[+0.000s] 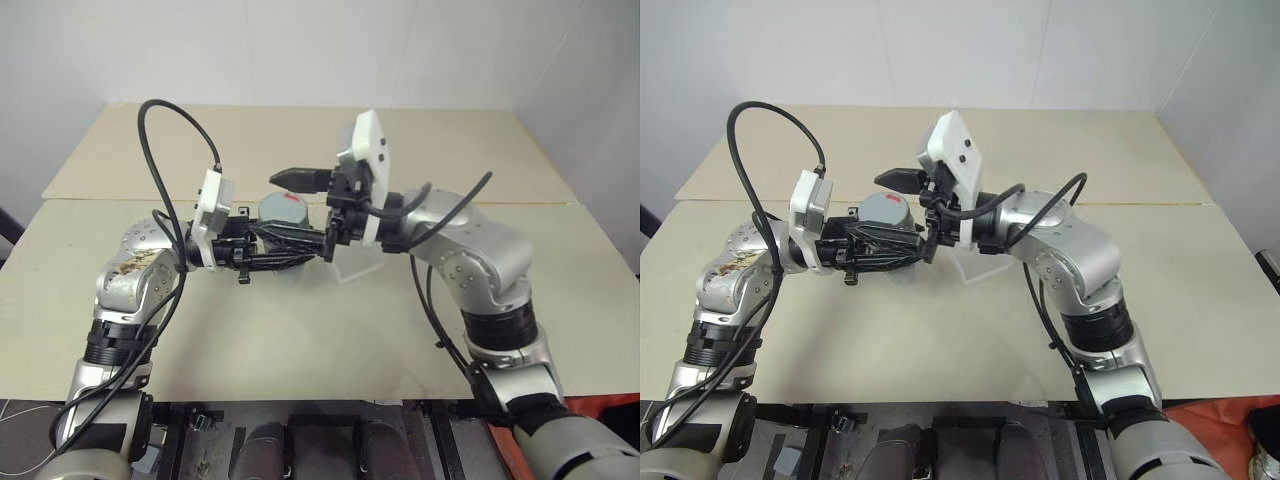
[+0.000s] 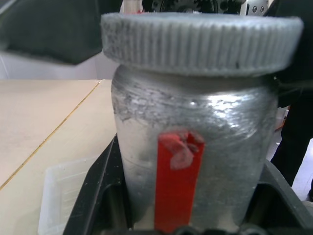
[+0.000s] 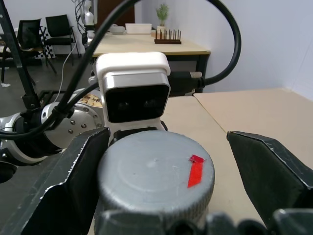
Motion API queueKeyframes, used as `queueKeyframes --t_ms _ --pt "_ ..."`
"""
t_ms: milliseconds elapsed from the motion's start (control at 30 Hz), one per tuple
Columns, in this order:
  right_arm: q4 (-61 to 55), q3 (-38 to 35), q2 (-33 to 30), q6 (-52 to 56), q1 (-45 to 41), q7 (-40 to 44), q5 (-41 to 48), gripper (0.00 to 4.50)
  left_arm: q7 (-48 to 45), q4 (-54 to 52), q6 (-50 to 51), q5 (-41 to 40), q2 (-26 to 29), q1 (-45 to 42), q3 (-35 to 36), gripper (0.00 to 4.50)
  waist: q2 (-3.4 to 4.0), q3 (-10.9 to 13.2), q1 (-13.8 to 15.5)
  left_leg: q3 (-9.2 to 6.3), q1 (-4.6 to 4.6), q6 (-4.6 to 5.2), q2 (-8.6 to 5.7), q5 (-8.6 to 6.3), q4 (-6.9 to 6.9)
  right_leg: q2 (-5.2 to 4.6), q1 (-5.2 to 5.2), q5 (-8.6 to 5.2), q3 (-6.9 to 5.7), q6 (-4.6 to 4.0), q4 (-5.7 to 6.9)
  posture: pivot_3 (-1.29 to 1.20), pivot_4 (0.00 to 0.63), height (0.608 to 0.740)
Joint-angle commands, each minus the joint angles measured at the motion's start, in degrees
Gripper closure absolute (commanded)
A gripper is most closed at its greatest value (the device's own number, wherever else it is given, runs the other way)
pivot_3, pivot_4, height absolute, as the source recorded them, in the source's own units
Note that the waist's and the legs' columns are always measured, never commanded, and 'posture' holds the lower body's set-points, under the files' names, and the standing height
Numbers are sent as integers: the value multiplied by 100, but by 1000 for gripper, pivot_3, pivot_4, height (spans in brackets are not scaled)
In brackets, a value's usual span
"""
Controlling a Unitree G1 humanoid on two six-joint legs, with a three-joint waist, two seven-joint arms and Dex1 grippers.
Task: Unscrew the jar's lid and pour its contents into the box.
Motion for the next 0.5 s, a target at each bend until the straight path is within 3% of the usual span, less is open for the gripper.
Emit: queueKeyframes --t_ms 33,500 --pt "-39 -186 -53 -158 -110 21 -25 44 8 -230 -64 -69 94 -15 98 2515 0 0 0 0 0 0 0 0 0 0 0 0 0 0 0 0 150 740" --pt "-43 -608 -576 -109 107 28 63 44 -19 -183 -89 -89 152 -50 60 2515 0 0 2 0 0 1 0 -1 0 -1 1 0 0 0 -1 0 150 740"
